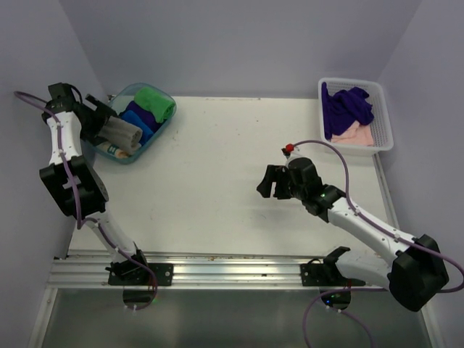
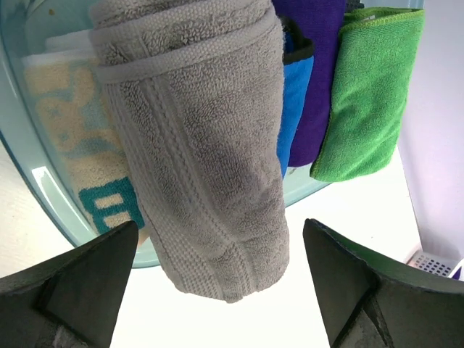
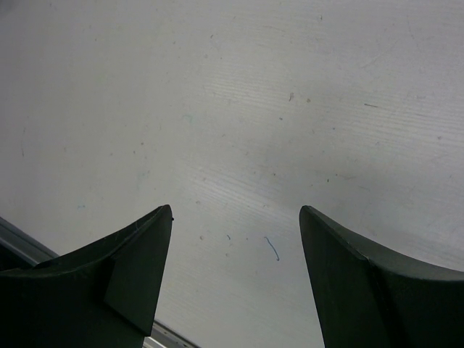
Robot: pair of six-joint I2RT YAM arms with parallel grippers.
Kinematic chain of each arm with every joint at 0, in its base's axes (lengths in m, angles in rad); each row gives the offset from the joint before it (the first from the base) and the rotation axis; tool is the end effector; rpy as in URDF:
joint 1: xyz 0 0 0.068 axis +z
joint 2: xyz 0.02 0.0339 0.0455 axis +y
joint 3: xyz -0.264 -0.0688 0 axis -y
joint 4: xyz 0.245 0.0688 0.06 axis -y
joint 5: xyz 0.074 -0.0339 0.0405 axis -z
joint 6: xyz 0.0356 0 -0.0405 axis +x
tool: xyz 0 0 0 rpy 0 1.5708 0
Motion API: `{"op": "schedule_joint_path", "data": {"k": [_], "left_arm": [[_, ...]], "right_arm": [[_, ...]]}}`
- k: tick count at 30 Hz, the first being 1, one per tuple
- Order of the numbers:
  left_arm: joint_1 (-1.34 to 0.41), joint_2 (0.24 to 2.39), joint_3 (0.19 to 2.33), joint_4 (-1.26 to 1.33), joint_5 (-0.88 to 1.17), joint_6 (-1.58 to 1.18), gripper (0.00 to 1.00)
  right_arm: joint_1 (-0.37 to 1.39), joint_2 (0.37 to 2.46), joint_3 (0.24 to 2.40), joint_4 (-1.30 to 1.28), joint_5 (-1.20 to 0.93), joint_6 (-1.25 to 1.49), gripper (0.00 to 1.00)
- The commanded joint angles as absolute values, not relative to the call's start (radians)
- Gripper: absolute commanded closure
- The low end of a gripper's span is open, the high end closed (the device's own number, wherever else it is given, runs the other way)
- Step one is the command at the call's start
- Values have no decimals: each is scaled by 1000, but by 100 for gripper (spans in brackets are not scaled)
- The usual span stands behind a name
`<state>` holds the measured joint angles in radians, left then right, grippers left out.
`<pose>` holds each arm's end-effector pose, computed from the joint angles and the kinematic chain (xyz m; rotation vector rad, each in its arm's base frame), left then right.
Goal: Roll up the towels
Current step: Place the rolled towel into the container, then grab a towel with the right arm
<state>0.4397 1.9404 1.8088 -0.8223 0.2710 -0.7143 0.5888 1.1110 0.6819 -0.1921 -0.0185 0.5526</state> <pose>0.3920 0.1739 0.2987 -1.2885 2.1811 -0.4522 0.1990 0.1337 0.2389 -0.0519 2.2702 0.6482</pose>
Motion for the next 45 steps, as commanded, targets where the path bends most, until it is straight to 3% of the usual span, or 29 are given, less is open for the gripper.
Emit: {"op": "schedule_joint_path", "data": {"k": [1,11,19,24,30,41,45], "left_arm": [[451,1875,1807,-845,252,-700,0],[439,1790,1806,-770,259,-649,1],[368,1900,1812,-575,311,-658,6],[319,2005,1853,-630,278,-635,8],[319,1938,1850,-637,236,-627,8],[293,1826,1956,-718,189,-554,5],[195,1766,1963,-736,94,-471,4]], "right_arm": [[589,1078,672,-155,-31,548,25],[589,1069,661,-147,-35,552,25],[589,1071,655,-146,-38,558,25],[589,1063,655,-159,-26,558,25],[589,1048,672,-196,-3,540,25],[583,1117,891,-348,284,440,23],[542,1175,1017,-429,412,430,22]]}}
